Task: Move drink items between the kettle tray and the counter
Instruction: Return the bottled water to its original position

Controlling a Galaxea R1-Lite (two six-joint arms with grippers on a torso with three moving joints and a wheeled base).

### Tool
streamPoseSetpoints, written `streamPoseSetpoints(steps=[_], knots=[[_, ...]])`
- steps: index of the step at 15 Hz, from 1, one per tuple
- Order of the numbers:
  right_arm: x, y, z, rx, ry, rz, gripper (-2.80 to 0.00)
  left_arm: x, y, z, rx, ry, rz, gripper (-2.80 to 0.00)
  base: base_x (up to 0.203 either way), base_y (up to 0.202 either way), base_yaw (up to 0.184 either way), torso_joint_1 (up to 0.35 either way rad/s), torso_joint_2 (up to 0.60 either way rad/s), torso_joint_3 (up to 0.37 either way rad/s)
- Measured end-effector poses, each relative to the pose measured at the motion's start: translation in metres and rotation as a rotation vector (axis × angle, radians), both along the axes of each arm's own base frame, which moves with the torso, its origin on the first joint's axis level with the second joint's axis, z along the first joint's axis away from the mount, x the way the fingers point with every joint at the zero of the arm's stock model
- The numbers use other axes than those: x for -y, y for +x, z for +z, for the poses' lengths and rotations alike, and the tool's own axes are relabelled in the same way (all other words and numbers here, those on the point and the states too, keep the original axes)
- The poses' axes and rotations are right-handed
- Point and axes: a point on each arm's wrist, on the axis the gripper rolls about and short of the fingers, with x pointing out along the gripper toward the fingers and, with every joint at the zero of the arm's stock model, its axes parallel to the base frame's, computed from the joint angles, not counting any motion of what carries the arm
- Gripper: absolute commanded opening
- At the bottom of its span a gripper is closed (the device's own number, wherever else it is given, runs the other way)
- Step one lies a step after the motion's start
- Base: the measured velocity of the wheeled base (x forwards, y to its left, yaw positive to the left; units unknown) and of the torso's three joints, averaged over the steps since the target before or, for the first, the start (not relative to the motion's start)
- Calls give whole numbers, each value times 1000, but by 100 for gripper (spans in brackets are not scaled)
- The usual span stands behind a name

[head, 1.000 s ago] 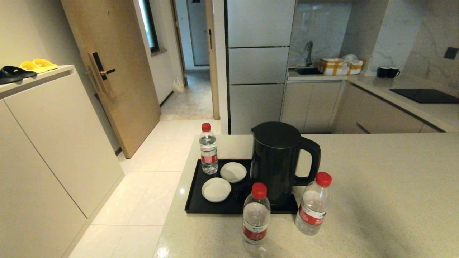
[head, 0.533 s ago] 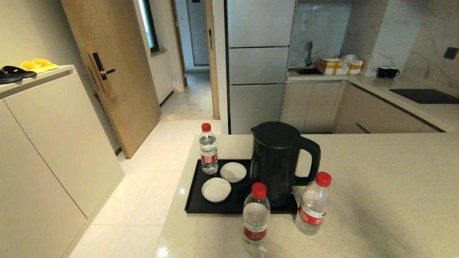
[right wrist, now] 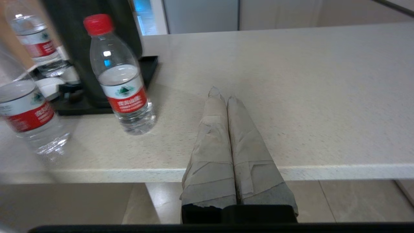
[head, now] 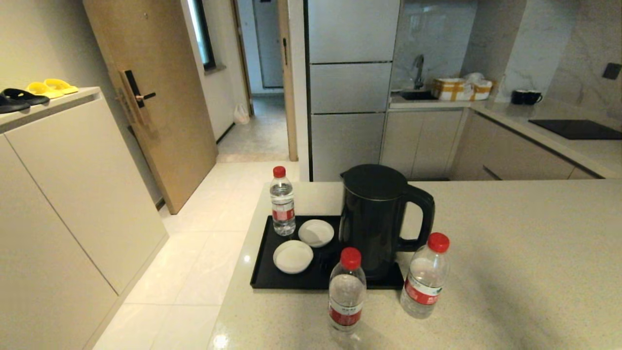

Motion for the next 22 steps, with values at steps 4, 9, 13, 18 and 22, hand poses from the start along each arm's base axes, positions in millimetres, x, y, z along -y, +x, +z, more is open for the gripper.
streamPoseSetpoints(steps=[4,9,13,18,22], knots=[[0,0,0,0,0,-1,-280,0,0,1,12,0,0,-280,0,0,0,0,0,0],[0,0,0,0,0,0,-280,0,0,3,29,4,0,-280,0,0,0,0,0,0],[0,0,0,0,0,0,-280,0,-1,7,31,2,4,-280,0,0,0,0,0,0],[0,0,0,0,0,0,-280,-1,-26,124,148,-152,25,-280,0,0,0,0,0,0],[0,0,0,0,0,0,-280,0,-15,176,-156,-236,-30,-280,0,0,0,0,0,0]])
